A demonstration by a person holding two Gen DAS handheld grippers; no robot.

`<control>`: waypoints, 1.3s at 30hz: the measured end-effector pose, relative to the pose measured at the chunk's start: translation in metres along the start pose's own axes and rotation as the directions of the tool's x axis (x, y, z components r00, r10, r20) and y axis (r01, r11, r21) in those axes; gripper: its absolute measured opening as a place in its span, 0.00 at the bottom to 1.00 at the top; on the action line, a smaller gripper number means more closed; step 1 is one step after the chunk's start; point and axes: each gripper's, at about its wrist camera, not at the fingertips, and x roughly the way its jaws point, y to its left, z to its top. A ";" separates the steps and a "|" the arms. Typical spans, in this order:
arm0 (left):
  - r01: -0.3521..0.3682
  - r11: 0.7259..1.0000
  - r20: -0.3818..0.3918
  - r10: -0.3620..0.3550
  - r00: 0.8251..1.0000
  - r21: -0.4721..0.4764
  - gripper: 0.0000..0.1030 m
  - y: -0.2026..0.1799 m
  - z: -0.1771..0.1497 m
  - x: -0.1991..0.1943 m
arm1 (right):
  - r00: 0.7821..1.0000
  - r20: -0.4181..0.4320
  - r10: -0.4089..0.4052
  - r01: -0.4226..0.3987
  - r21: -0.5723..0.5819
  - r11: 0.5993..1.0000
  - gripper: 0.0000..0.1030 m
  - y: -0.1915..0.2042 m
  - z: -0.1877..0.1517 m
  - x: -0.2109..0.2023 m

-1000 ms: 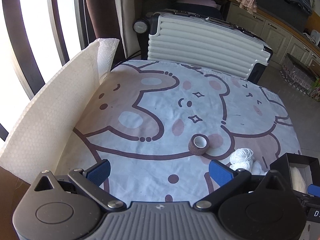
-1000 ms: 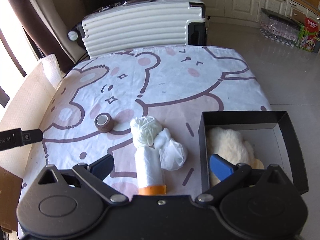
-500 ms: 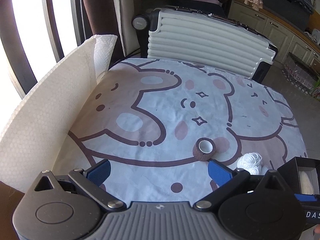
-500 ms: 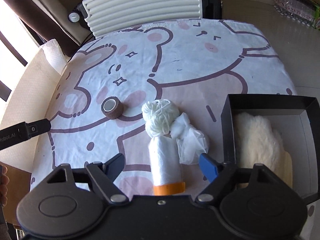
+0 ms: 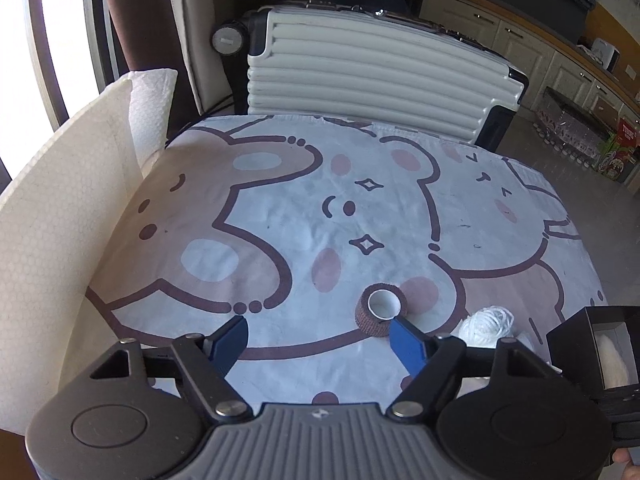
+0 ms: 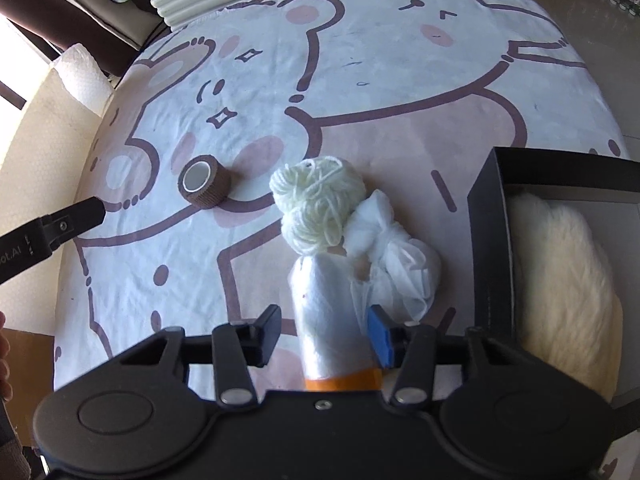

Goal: Organize objects
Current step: 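Move the left tool to the brown tape roll while the right tool approaches the wrapped bottle, then close the left tool on the tape roll while the right tool closes on the bottle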

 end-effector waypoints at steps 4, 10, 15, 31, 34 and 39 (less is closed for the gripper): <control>0.021 1.000 -0.015 -0.021 1.000 -0.023 0.72 -0.001 0.003 0.013 | 0.999 -0.037 0.004 -0.005 -0.016 1.000 0.45 -0.001 0.003 0.012; 0.043 0.999 -0.033 -0.043 0.998 -0.027 0.67 -0.010 0.009 0.033 | 0.998 -0.058 0.017 -0.021 -0.071 0.997 0.42 0.004 0.006 0.017; 0.056 0.998 -0.054 -0.057 0.997 -0.008 0.67 -0.022 0.010 0.049 | 0.997 -0.068 0.036 -0.041 -0.082 0.996 0.42 0.002 0.007 0.019; 0.046 0.999 -0.112 -0.043 0.993 0.027 0.59 -0.047 0.011 0.096 | 0.992 -0.099 0.078 -0.090 -0.122 0.988 0.42 0.002 0.001 0.022; 0.041 0.999 -0.116 -0.037 0.993 0.030 0.58 -0.049 0.012 0.099 | 0.992 -0.103 0.078 -0.091 -0.128 0.988 0.42 0.003 0.000 0.021; 0.024 1.000 -0.134 -0.023 0.991 0.003 0.52 -0.045 0.014 0.106 | 0.992 -0.101 0.079 -0.093 -0.133 0.987 0.42 0.001 -0.002 0.018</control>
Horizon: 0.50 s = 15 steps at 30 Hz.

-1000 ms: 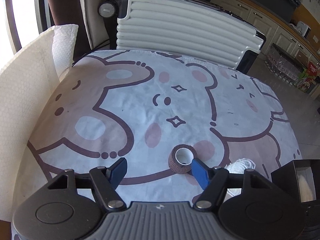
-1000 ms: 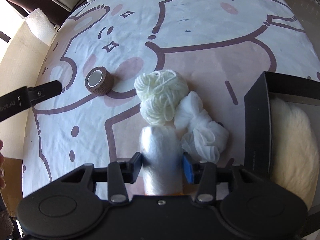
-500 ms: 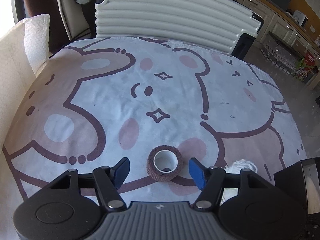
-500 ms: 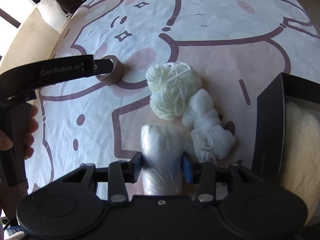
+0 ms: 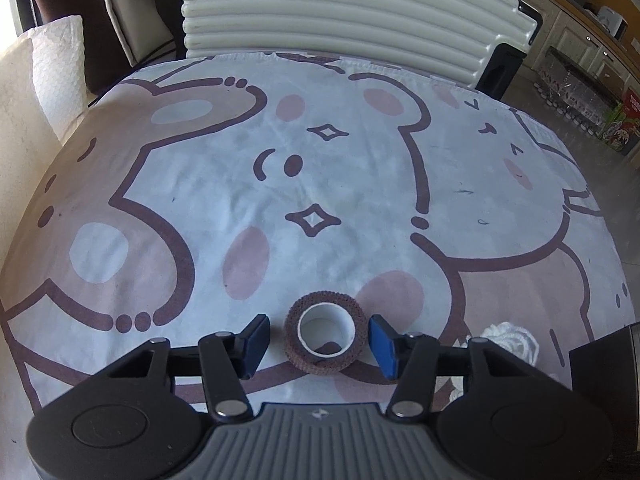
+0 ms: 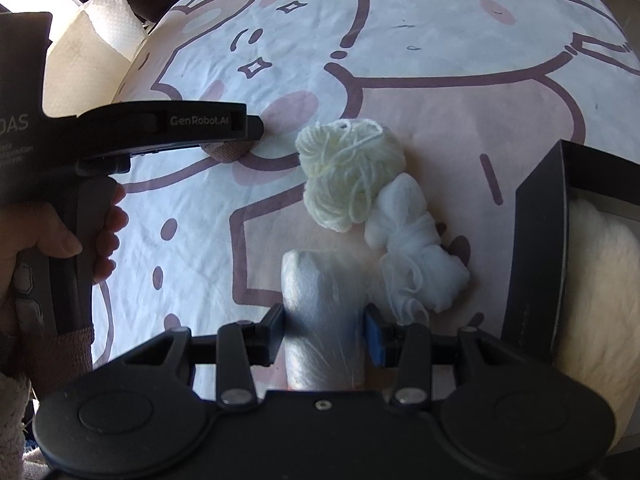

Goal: Organize objects
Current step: 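Close the left tool on the tape roll while the right tool closes on the bottle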

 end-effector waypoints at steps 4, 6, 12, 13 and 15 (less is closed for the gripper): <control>0.014 1.000 -0.007 -0.014 1.000 -0.015 0.44 0.000 0.001 0.002 | 1.000 0.007 0.003 -0.003 0.009 1.000 0.42 -0.004 -0.002 -0.004; 0.007 1.000 -0.009 -0.007 1.000 -0.009 0.44 -0.002 0.001 0.001 | 1.000 0.012 0.005 -0.005 0.015 1.000 0.42 -0.005 -0.002 -0.006; 0.007 1.000 -0.020 -0.007 1.000 0.005 0.43 -0.002 0.000 -0.005 | 1.000 0.030 -0.002 0.001 0.018 1.000 0.41 -0.002 -0.001 -0.010; 0.006 1.000 -0.017 -0.006 1.000 0.006 0.43 -0.001 0.000 -0.007 | 0.999 0.037 -0.005 0.004 0.017 1.000 0.41 -0.002 0.000 -0.011; 0.004 1.000 -0.007 -0.004 1.000 0.008 0.43 0.002 -0.001 -0.013 | 0.999 0.051 -0.004 0.003 0.023 1.000 0.41 0.000 0.000 -0.014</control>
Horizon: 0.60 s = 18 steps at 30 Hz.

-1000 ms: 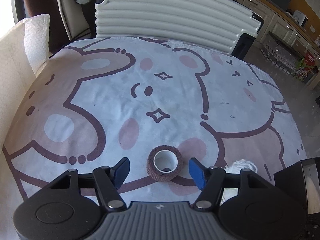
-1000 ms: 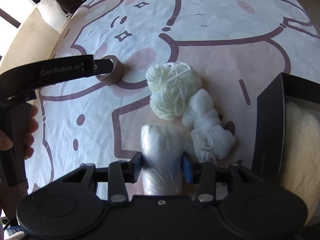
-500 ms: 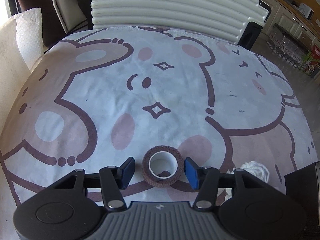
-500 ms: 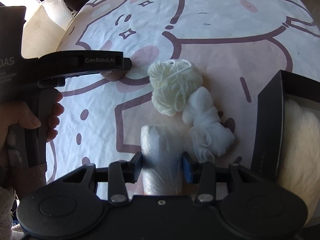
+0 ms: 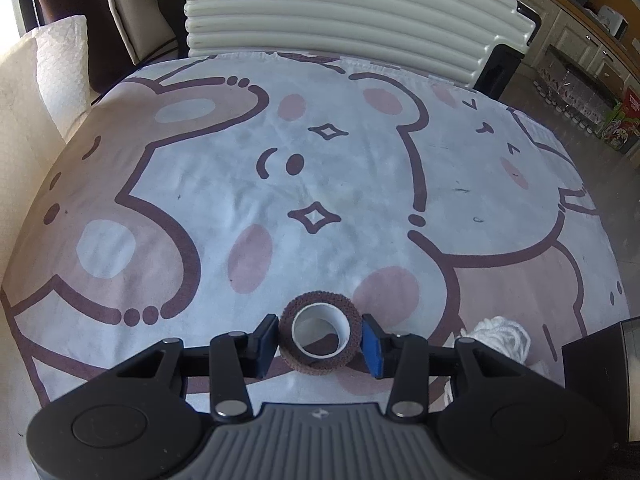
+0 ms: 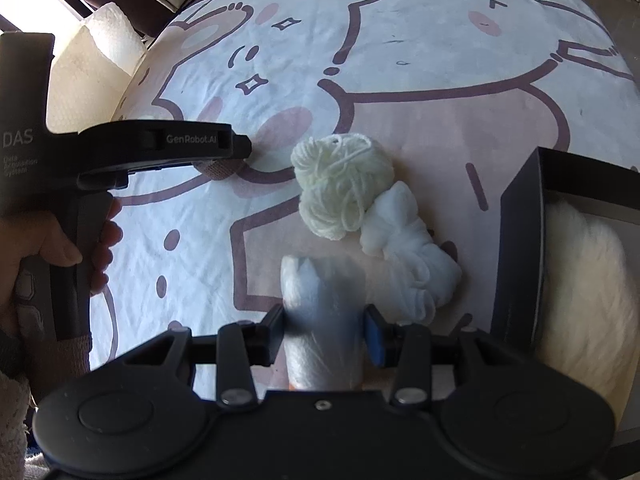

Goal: Organize objects
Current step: 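Close the left tool on the tape roll while the right tool closes on the bottle, then lift the tape roll with the left tool while the right tool lifts the bottle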

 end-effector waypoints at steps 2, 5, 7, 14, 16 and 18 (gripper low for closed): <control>-0.003 1.000 0.008 0.003 1.000 0.002 0.43 0.003 -0.001 -0.006 | 1.000 0.015 0.000 0.000 0.006 1.000 0.41 0.002 0.000 -0.003; -0.010 1.000 0.021 0.010 1.000 0.007 0.43 0.007 -0.003 -0.018 | 0.999 0.036 -0.003 0.002 0.017 1.000 0.41 0.004 0.000 -0.009; -0.012 1.000 0.032 0.011 0.999 0.009 0.43 0.010 -0.005 -0.027 | 0.999 0.049 -0.004 0.003 0.022 1.000 0.41 0.007 0.000 -0.013; -0.003 1.000 0.073 0.002 0.997 0.012 0.43 0.016 -0.012 -0.058 | 0.998 0.061 0.006 -0.008 0.029 1.000 0.41 0.013 -0.004 -0.021; -0.001 1.000 0.082 0.000 0.997 0.012 0.43 0.017 -0.014 -0.064 | 0.999 0.039 0.007 -0.008 0.018 1.000 0.41 0.016 -0.007 -0.017; 0.000 1.000 0.087 -0.001 0.996 0.011 0.43 0.017 -0.015 -0.068 | 0.999 0.035 -0.008 0.008 0.005 1.000 0.42 0.020 -0.007 -0.013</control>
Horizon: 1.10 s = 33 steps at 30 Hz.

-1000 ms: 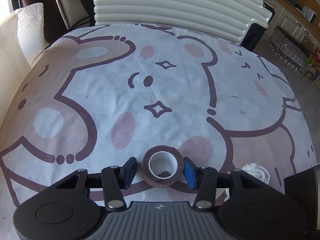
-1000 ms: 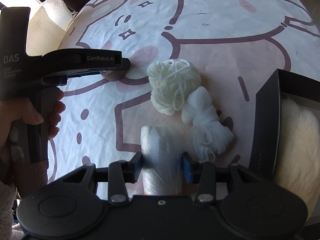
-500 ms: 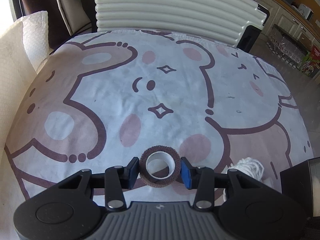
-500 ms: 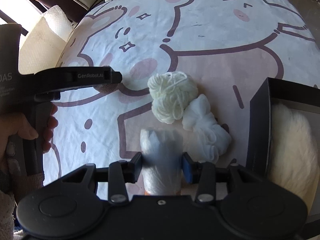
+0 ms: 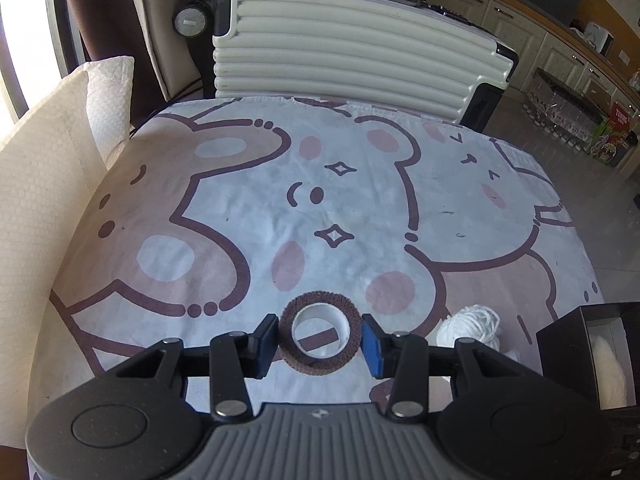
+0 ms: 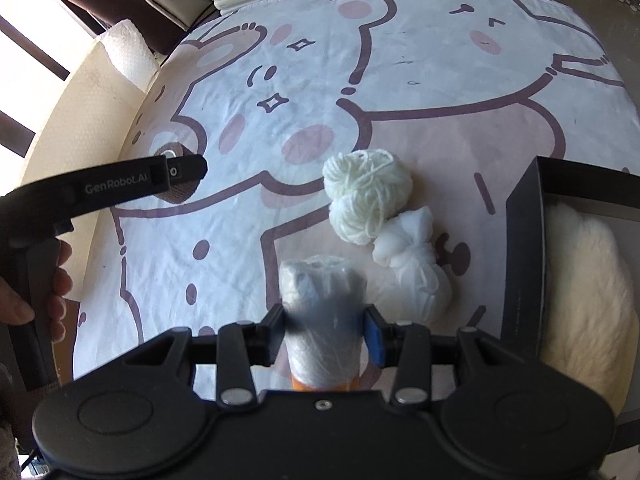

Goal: Organize objects
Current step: 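Lift the tape roll with the left tool while the right tool lifts the bottle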

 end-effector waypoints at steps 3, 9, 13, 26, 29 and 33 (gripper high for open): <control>0.002 1.000 0.003 -0.002 1.000 0.001 0.43 0.000 -0.001 -0.003 | 1.000 0.016 -0.004 0.005 -0.004 1.000 0.43 0.002 0.001 0.004; 0.003 1.000 -0.003 -0.003 1.000 -0.001 0.43 0.001 -0.002 -0.002 | 1.000 -0.002 -0.015 0.015 -0.046 0.999 0.53 0.008 -0.001 0.012; 0.008 1.000 -0.006 -0.007 1.000 0.007 0.43 0.000 -0.002 -0.001 | 0.999 -0.007 -0.040 0.039 -0.067 0.997 0.52 0.010 0.002 0.021; -0.002 0.999 0.000 0.002 1.000 0.034 0.43 0.007 0.000 -0.008 | 0.998 -0.030 -0.051 0.048 -0.096 0.994 0.41 0.026 0.011 0.035; -0.004 1.000 0.008 0.003 1.000 0.026 0.43 0.010 0.000 -0.015 | 1.000 0.002 -0.018 0.018 -0.073 0.997 0.41 0.025 0.011 0.022; 0.003 1.000 0.025 -0.004 1.000 0.027 0.43 0.008 0.000 -0.026 | 0.999 0.044 0.008 -0.007 -0.032 0.999 0.41 0.021 0.010 0.005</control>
